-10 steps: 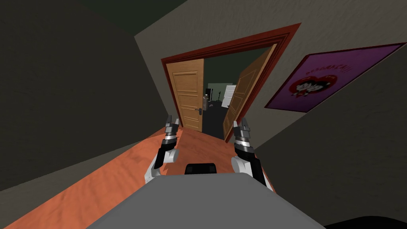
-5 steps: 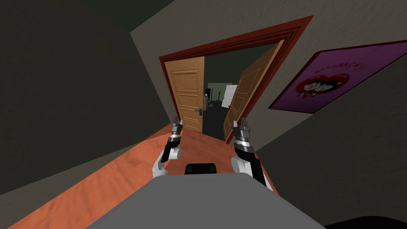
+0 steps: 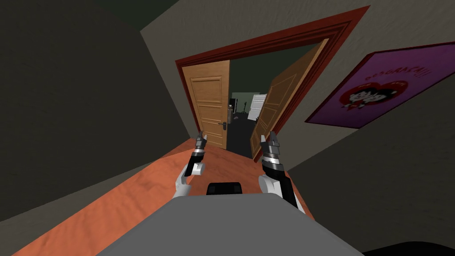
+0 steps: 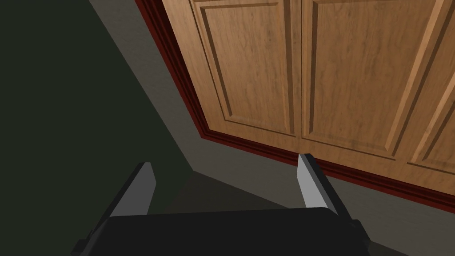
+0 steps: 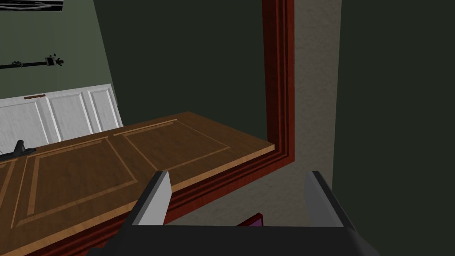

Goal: Push the door open

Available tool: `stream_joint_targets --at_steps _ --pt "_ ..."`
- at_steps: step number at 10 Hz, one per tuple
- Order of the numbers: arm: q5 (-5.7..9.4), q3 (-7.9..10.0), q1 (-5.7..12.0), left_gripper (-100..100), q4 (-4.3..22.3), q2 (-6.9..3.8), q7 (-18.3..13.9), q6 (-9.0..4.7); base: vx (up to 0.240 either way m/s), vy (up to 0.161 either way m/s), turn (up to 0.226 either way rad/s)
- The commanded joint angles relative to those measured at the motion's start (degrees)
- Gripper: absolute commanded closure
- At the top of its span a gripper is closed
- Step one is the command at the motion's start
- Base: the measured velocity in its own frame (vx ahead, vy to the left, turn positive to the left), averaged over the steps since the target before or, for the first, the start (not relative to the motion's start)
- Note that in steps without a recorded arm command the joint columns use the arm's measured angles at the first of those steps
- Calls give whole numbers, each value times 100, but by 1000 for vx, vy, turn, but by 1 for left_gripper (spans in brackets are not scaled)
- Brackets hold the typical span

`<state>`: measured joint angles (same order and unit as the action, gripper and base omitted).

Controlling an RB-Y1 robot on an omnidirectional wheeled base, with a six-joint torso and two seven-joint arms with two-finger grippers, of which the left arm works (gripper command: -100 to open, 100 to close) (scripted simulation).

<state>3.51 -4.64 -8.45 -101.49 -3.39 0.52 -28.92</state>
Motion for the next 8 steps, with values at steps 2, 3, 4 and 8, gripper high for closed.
stream_joint_targets --at_steps 2,3,4,8 --pt "-39 -21 289 -100 493 -22 -41 21 79 31 -18" --pt "-54 -31 398 -100 690 -28 -59 33 104 36 -17" --pt "-54 -31 398 -100 690 -28 -59 33 69 33 -6" --pt "-117 -72 840 -100 1406 -42 -129 82 80 37 -15"
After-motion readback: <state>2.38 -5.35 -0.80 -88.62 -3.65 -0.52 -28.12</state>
